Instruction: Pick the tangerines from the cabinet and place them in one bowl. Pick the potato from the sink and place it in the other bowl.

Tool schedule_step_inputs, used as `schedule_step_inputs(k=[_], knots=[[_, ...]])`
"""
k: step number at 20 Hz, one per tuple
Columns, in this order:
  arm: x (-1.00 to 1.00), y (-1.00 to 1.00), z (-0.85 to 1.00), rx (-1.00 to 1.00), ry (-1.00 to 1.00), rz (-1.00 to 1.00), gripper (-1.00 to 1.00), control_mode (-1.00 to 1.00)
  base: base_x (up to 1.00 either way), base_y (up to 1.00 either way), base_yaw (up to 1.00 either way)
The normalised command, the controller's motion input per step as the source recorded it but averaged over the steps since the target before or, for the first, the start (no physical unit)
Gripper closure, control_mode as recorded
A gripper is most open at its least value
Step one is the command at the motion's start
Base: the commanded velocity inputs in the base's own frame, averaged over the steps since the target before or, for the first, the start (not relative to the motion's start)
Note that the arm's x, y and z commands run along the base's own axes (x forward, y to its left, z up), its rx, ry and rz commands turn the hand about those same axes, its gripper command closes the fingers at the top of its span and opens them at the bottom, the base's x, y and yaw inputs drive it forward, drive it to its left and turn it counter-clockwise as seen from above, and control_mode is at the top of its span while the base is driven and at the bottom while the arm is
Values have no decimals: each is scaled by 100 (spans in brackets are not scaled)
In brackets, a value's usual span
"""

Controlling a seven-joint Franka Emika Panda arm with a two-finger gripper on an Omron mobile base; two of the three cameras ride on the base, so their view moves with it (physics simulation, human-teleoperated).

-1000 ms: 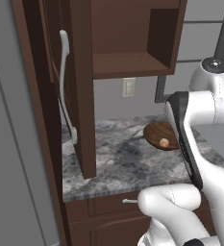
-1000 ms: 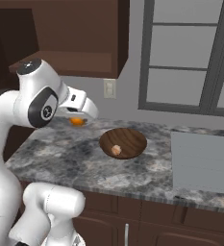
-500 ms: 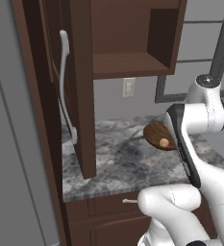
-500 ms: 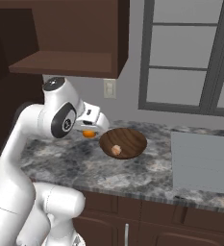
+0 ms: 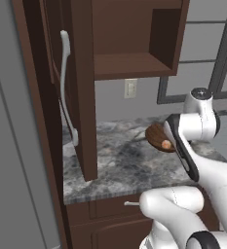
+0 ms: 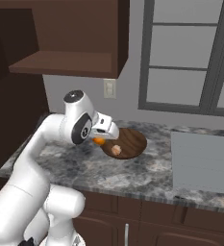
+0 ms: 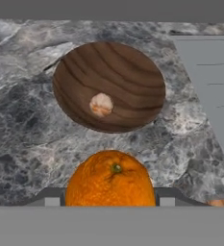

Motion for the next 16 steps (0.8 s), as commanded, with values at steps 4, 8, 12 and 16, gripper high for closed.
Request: schedule_step_inputs(k=[4, 8, 12, 16], knots=[[62, -15, -44, 1, 5, 0, 100, -100, 0, 0, 0], [60, -30, -25, 6, 5, 0, 100, -100, 0, 0, 0], [56, -26, -22, 6, 5, 0, 100, -100, 0, 0, 0], [44, -12, -41, 1, 5, 0, 100, -100, 0, 0, 0]])
